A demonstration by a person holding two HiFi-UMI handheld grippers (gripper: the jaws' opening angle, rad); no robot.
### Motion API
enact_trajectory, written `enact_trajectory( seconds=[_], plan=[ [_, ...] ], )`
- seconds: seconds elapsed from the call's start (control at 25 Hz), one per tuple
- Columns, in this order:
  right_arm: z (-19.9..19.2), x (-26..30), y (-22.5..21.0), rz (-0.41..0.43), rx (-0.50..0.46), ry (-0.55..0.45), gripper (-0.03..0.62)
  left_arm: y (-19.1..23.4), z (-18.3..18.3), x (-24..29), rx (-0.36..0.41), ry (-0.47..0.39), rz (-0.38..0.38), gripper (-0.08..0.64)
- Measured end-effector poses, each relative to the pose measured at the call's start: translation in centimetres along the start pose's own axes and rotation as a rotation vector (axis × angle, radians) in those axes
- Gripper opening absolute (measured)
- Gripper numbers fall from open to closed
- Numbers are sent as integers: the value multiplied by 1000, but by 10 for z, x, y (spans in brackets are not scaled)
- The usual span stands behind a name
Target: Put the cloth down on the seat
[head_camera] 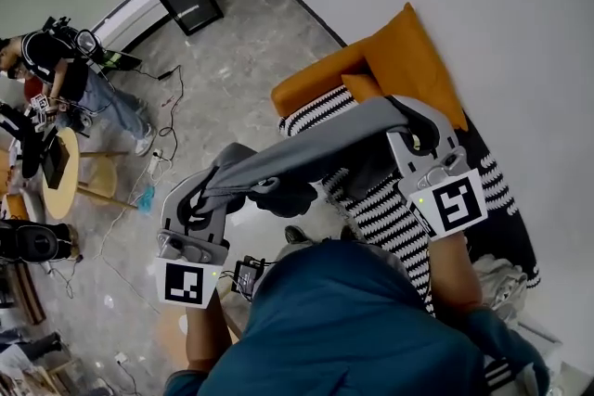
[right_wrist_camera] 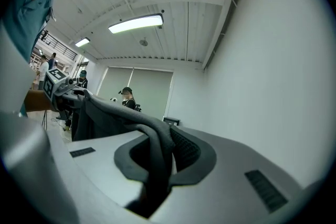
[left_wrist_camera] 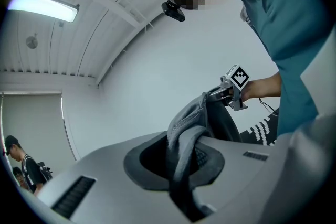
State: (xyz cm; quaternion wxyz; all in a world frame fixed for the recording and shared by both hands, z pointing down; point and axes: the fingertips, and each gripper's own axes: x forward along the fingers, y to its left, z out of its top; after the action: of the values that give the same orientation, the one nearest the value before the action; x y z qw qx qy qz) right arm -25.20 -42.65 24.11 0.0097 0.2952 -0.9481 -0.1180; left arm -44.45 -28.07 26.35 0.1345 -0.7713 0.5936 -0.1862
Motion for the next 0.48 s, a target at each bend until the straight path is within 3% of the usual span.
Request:
enact_trajectory(
  seconds=[0.48],
  plan=[
    [11,65,48,-46,-24,18,46,75,-42,-14,-29,-52,-29,31]
  ],
)
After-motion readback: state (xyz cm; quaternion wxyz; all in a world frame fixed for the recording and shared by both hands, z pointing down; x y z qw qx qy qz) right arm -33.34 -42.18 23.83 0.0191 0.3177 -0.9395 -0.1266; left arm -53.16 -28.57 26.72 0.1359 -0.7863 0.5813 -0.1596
